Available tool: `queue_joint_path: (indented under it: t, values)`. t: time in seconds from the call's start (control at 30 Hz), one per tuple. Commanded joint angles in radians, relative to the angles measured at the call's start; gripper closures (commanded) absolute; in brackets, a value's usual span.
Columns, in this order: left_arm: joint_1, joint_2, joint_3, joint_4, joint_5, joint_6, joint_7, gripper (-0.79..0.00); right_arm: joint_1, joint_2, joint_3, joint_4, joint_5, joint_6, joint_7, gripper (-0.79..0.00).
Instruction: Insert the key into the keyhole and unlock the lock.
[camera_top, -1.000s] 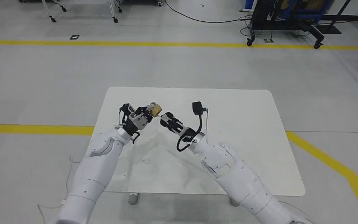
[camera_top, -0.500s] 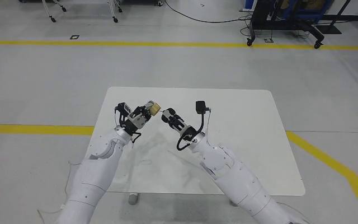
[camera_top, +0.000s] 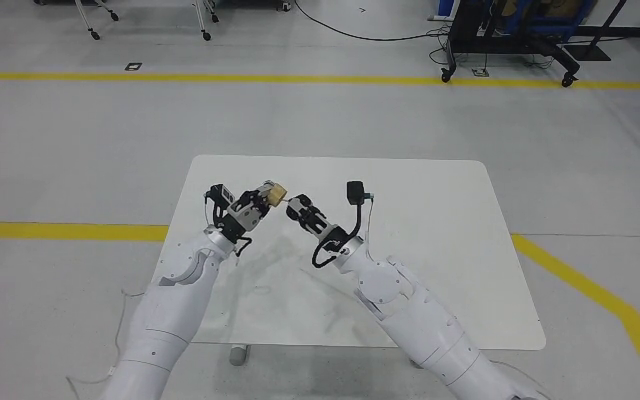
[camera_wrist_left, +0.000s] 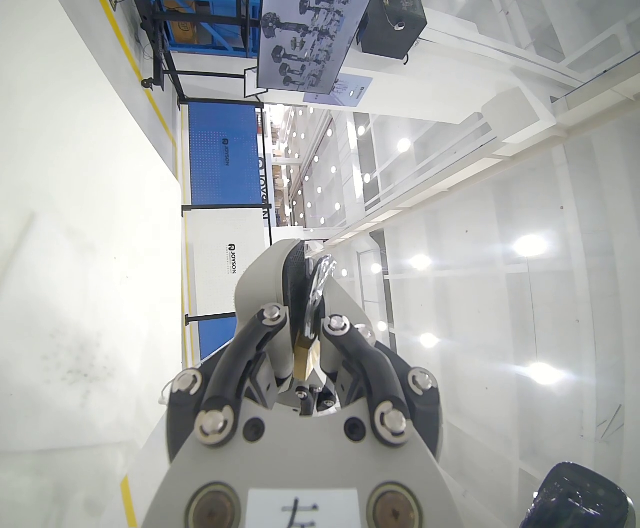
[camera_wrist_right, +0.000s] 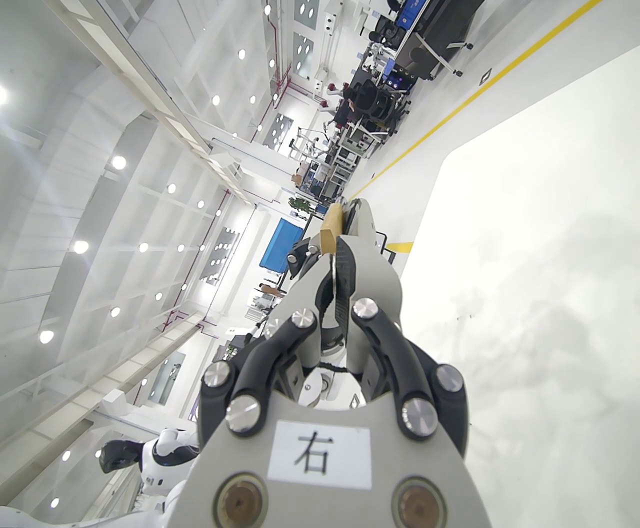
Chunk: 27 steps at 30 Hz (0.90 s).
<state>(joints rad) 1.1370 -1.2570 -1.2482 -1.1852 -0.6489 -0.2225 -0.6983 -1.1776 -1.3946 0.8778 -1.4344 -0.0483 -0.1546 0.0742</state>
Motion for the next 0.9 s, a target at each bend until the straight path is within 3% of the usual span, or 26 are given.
queue_joint_path:
  t: [0.0, 0.87]
  values:
    - [0.0, 0.0, 0.0, 0.0, 0.003, 0.001, 0.0, 0.0, 0.001, -0.002, 0.001, 0.003, 0.0, -0.002, 0.004, 0.0]
    - [-0.004, -0.006, -0.006, 0.008, -0.005, 0.01, -0.015, 0.0, -0.014, -0.023, 0.026, 0.007, -0.025, -0.014, -0.013, 0.0]
